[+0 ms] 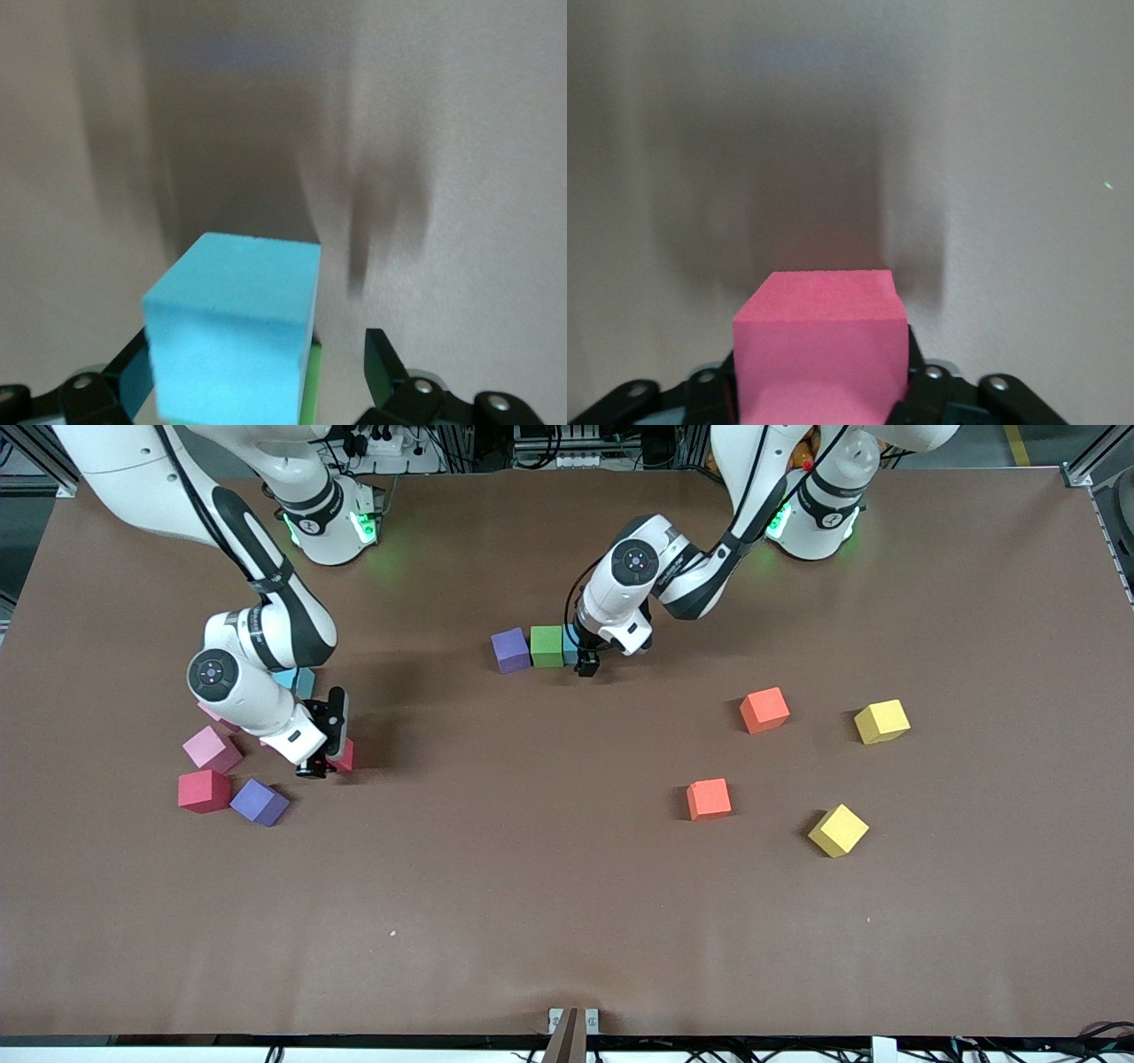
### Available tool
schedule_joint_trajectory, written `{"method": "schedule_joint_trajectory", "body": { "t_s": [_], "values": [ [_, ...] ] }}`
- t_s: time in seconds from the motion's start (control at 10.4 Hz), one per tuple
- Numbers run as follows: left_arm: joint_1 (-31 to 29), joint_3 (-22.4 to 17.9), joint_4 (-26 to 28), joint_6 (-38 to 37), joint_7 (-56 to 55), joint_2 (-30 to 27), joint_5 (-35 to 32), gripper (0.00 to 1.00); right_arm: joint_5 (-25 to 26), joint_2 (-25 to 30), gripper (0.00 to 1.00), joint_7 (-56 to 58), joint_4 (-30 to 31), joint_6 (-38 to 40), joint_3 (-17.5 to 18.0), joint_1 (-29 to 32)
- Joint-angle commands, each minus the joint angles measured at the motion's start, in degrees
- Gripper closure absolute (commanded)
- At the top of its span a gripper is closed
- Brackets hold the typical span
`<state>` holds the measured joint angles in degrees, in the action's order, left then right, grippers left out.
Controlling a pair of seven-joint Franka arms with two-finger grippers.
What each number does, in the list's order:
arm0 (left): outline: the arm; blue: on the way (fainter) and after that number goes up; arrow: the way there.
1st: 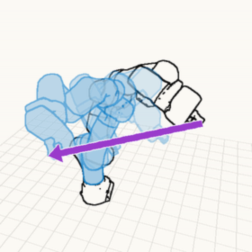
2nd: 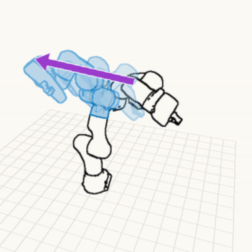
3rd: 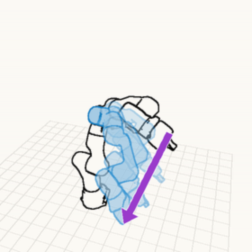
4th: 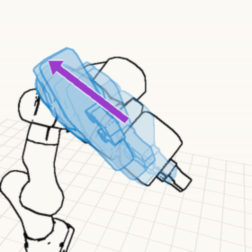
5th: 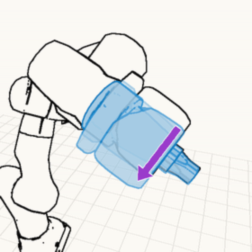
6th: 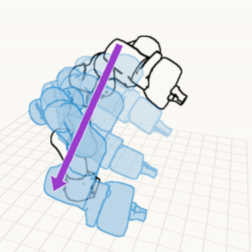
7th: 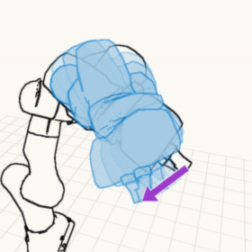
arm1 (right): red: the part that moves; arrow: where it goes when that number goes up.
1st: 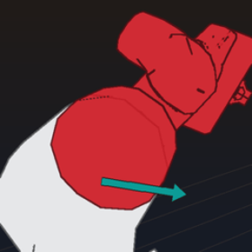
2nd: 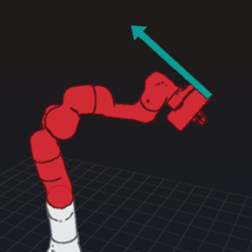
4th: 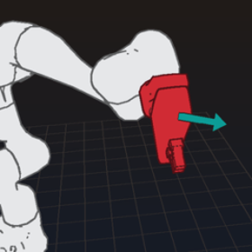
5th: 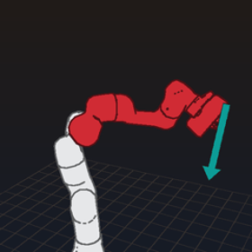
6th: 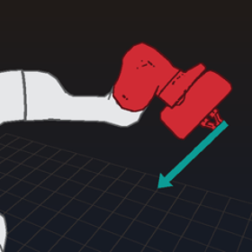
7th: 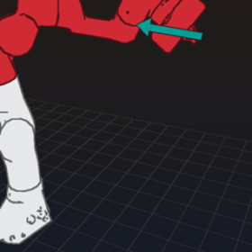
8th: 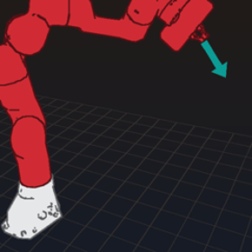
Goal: Form number 2 with 11 blocks
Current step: 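Carry pink with the right gripper while the left gripper reaches orange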
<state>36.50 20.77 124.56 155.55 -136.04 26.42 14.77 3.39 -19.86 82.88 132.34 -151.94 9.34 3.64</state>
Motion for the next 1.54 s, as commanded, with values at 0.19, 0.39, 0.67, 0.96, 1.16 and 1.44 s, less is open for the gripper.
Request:
{"method": "schedule_joint_trajectory", "body": {
  "t_s": [0.19,0.39,0.67,0.96,1.16,1.44],
  "values": [
    [-0.3,-0.2,0.7,-11.3,0.7,-9.2,-0.6,0.0,-1.0,7.2,0.88,-5.4,0.2,7.9,0.8,1.5],
    [-4.5,-0.2,0.0,-15.1,3.9,-11.0,-0.7,0.0,-2.6,9.0,0.88,-12.7,0.0,9.1,3.2,0.3],
    [-16.2,-0.1,-3.7,-18.4,9.6,-10.0,-5.2,0.0,-4.1,9.2,0.81,-40.0,-1.4,8.5,8.8,-5.6],
    [-26.4,-0.2,-12.4,-18.6,9.7,-3.9,-12.1,0.0,-3.9,8.6,0.8,-75.6,-3.7,8.4,8.8,-17.6],
    [-29.7,-0.4,-20.0,-18.6,9.7,2.7,-14.9,0.0,-3.8,8.0,0.82,-95.9,-5.9,8.9,8.8,-23.6],
    [-29.6,-3.2,-28.7,-18.6,9.7,12.1,-18.7,0.0,-2.2,4.6,0.82,-122.6,-10.2,8.9,7.5,-32.9]
  ]
}}
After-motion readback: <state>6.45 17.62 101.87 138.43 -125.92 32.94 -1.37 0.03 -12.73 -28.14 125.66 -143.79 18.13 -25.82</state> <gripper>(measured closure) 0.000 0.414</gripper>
